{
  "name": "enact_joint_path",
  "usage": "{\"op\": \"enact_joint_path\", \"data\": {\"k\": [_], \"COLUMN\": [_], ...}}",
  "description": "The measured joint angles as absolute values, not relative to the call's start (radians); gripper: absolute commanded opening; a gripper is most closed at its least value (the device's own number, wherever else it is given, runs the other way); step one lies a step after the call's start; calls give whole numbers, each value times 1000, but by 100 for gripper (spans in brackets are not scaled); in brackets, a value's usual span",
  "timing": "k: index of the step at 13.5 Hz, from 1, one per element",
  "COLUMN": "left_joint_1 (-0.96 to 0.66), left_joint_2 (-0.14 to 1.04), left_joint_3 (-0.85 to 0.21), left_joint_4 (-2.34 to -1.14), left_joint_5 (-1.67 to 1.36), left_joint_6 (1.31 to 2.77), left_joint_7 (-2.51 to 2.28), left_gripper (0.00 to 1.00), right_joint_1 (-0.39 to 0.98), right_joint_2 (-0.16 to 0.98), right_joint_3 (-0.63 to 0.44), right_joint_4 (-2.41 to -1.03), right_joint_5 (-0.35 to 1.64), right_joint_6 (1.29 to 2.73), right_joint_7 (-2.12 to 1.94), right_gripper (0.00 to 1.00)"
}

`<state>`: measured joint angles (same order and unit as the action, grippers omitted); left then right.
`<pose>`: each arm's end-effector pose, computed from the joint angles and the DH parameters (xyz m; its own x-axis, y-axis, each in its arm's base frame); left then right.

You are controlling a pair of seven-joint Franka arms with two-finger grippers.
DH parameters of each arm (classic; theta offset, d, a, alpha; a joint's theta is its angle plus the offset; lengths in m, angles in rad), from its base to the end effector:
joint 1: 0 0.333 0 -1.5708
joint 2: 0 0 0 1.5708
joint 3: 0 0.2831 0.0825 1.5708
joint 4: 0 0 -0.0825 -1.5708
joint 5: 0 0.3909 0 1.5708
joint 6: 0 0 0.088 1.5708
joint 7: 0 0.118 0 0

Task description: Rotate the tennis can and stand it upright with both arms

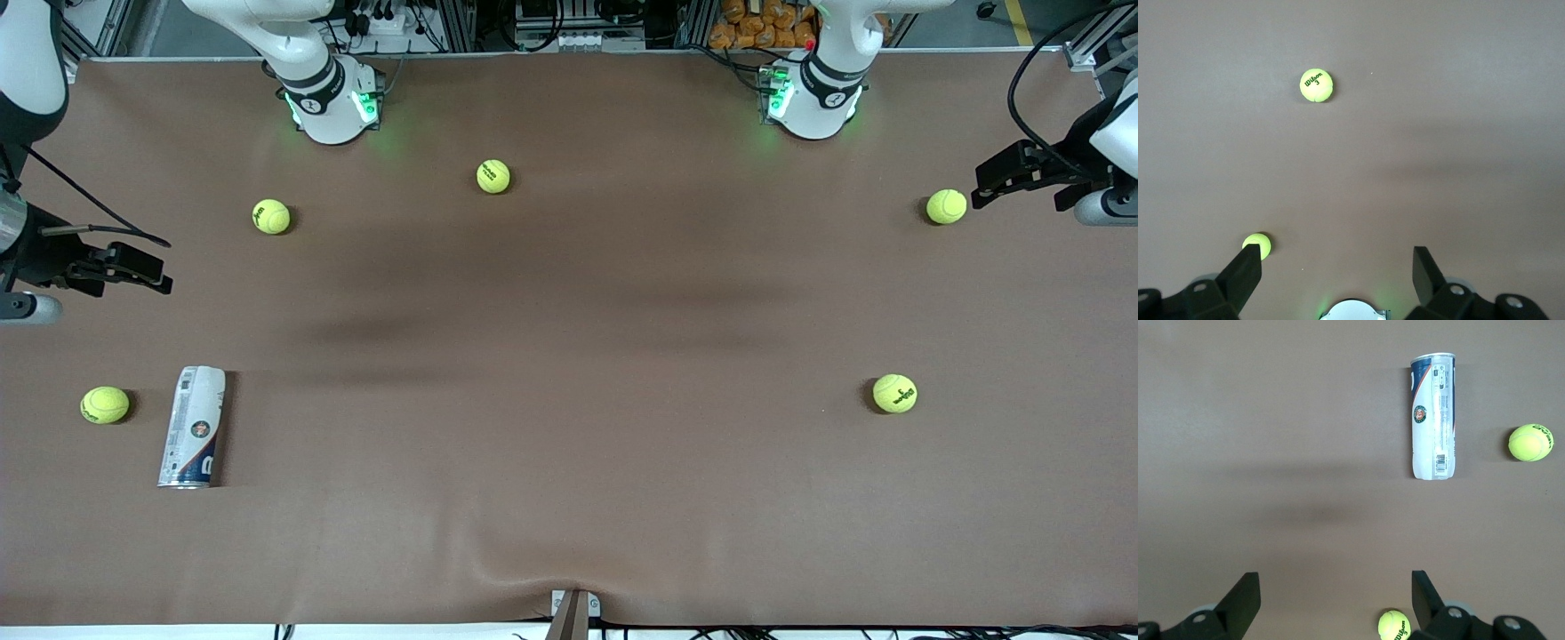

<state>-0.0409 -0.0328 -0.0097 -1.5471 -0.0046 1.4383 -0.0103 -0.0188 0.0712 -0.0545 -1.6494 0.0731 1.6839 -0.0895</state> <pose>0.5369 -0.0279 0.5988 0.9963 -0.0407 -0.0760 -0.0406 -0.9992 0.0035 0.5840 -0.0342 0.5119 0.9995 0.0078 -0.0306 0.0056 -0.9974 -0.0714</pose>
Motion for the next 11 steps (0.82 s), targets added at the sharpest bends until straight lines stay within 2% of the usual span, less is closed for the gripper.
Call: {"op": "enact_joint_path", "data": {"k": [5, 11], "left_joint_1": [-41, -36], "left_joint_2": [-33, -33], "left_joint_3": [-10, -9], "left_joint_4": [-1547, -1547], "left_joint_5": [-5, -5], "left_joint_6": [1438, 1438], "left_joint_7": [-10, -10], "left_gripper": [100, 100], "right_joint_1": [-49, -59], "right_joint_2": [43, 42], "right_joint_3": [4, 8], "right_joint_4": [-1649, -1658], "right_joint_5": [27, 18], "right_joint_6": [1645, 1645], "right_joint_7": [-89, -90], "right_gripper": [100, 100]}}
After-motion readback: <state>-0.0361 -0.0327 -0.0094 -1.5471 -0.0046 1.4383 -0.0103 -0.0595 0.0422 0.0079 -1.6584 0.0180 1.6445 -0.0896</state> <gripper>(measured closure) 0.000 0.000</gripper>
